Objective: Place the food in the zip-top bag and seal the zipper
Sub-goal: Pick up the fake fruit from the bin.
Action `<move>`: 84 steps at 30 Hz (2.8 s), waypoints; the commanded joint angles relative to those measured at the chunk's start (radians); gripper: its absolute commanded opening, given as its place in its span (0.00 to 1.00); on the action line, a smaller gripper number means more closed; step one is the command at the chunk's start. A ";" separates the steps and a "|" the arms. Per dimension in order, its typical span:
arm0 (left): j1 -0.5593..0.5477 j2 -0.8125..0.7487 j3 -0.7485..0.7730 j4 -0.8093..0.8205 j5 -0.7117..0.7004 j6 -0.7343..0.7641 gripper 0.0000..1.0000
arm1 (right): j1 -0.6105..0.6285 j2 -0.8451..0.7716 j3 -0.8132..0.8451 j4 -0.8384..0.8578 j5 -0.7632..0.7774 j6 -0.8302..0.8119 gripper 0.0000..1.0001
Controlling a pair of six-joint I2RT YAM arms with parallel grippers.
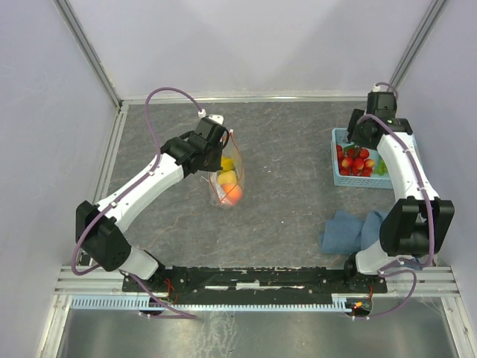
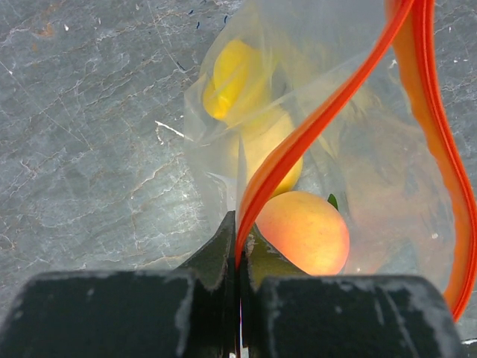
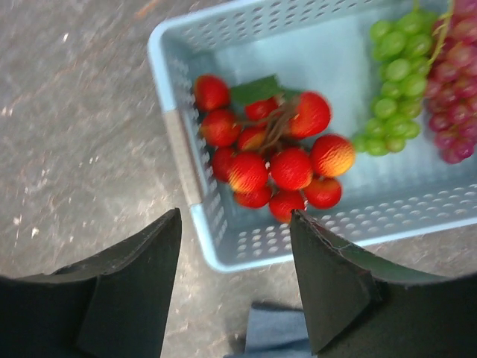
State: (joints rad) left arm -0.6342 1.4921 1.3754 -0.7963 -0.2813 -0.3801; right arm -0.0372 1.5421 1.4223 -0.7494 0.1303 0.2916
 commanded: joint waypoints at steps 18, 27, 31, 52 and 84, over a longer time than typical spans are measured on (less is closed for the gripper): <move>0.063 -0.022 -0.022 0.055 0.102 0.044 0.03 | -0.148 0.345 0.148 0.162 -0.052 -0.020 0.62; 0.068 -0.023 -0.025 0.059 0.127 0.044 0.03 | -0.151 0.368 0.129 0.167 -0.059 -0.036 0.33; 0.068 -0.027 -0.030 0.066 0.147 0.044 0.03 | -0.151 0.320 0.118 0.153 -0.041 -0.046 0.11; 0.071 -0.055 -0.036 0.073 0.177 0.057 0.03 | 0.009 -0.145 -0.016 0.244 -0.077 -0.038 0.02; 0.071 -0.075 -0.058 0.127 0.484 0.103 0.03 | 0.508 -0.450 -0.320 1.066 -0.793 0.054 0.02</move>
State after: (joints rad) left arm -0.5678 1.4445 1.3174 -0.7227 0.1436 -0.3309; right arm 0.4301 1.1110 1.0946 0.0986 -0.5594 0.3031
